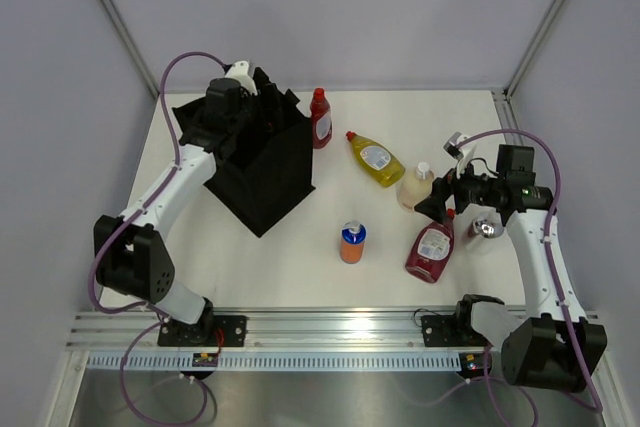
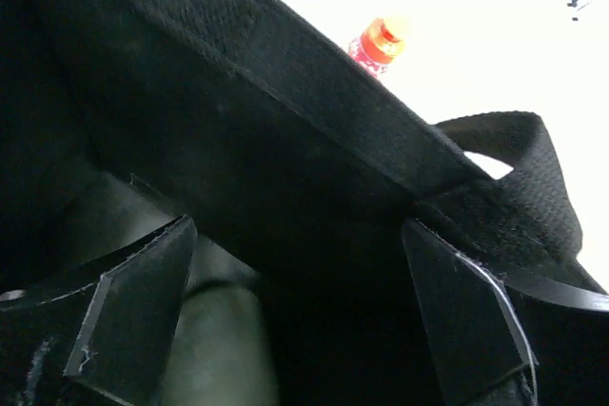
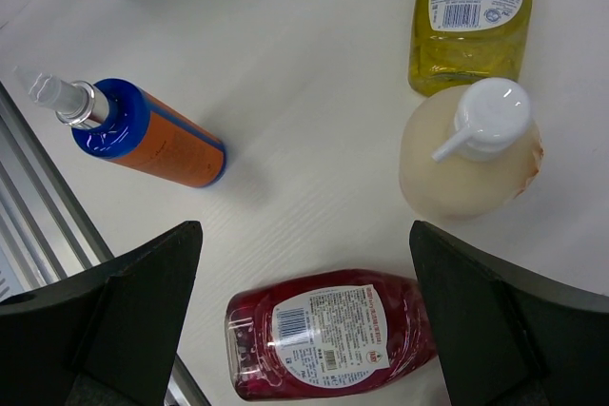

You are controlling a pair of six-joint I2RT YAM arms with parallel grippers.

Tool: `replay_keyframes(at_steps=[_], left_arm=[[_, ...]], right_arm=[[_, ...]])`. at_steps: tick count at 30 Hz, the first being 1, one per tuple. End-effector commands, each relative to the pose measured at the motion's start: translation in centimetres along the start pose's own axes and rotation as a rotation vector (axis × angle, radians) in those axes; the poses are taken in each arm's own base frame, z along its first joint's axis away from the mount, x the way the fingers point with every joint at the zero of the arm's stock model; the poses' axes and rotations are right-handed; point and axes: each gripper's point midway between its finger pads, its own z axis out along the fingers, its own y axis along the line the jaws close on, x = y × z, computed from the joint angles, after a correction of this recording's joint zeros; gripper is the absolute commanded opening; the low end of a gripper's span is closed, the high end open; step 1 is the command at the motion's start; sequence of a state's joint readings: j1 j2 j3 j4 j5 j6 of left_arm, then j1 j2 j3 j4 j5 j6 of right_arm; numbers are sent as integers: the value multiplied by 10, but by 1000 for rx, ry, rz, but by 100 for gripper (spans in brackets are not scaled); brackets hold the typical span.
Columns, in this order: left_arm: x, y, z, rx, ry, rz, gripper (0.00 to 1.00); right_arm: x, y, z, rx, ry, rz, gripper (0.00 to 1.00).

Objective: Place the personal care products into the canvas bag

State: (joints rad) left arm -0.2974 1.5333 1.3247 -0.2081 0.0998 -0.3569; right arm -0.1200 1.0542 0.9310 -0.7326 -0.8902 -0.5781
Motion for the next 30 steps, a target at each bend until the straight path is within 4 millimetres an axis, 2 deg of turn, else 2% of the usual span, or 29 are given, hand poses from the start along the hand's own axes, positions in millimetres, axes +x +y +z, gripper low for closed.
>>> replay_keyframes(at_steps=[1,4,5,7,8,10,11,12,13,14,15,16,17,18,20,21,22,23,24,25,27,30], left_arm=[[-57,-29,-29,79,-145,56,96],[-77,-36,-52,76,-178,98,99],[-89,-41,-69,83,-211,113,99],[-100,-45,-92,79,-231,139,99],[-110,-50,-113,83,-266,147,99],[-110,-50,-132,82,-275,155,99],[-110,-51,-141,84,-288,156,99],[-113,-56,-164,101,-328,159,99],[-110,-59,-173,120,-338,162,99],[-96,-55,-175,122,-320,158,99],[-96,-58,-196,141,-356,153,99],[-90,-60,-202,160,-356,155,99],[-73,-56,-201,165,-329,144,99],[-70,-60,-218,191,-350,145,99],[-57,-61,-228,217,-346,126,99],[-41,-60,-226,233,-313,119,99],[-38,-62,-239,252,-334,113,99],[-33,-64,-243,267,-331,87,99],[-20,-65,-242,295,-306,81,99],[-16,-67,-252,314,-323,78,99],[-2,-68,-252,344,-301,56,99],[9,-74,-261,401,-294,59,99]], right_arm=[[0,-1,-2,10,-2,-34,100],[-9,-3,-7,51,-30,-71,100],[-10,-7,-9,85,-27,-66,99],[-17,-12,-14,131,-34,-66,100],[-16,-19,-16,169,-18,-60,100],[-18,-29,-15,206,-12,-4,100],[-15,-41,-15,273,11,24,99],[-14,-47,-11,292,29,36,100],[-12,-50,-9,304,39,43,100],[-10,-60,-7,372,56,59,100],[-7,-66,-3,392,66,79,100],[-10,-69,-1,404,57,92,99],[-11,-68,3,397,51,100,99],[-11,-69,9,385,46,105,99],[-13,-69,15,373,34,121,99],[-13,-73,21,376,30,126,100],[-13,-75,24,377,32,133,99],[-11,-77,26,373,40,139,100],[-11,-77,37,351,59,141,100],[-11,-74,44,327,68,137,100],[-8,-77,55,306,94,141,100],[-4,-83,67,311,115,145,99]])
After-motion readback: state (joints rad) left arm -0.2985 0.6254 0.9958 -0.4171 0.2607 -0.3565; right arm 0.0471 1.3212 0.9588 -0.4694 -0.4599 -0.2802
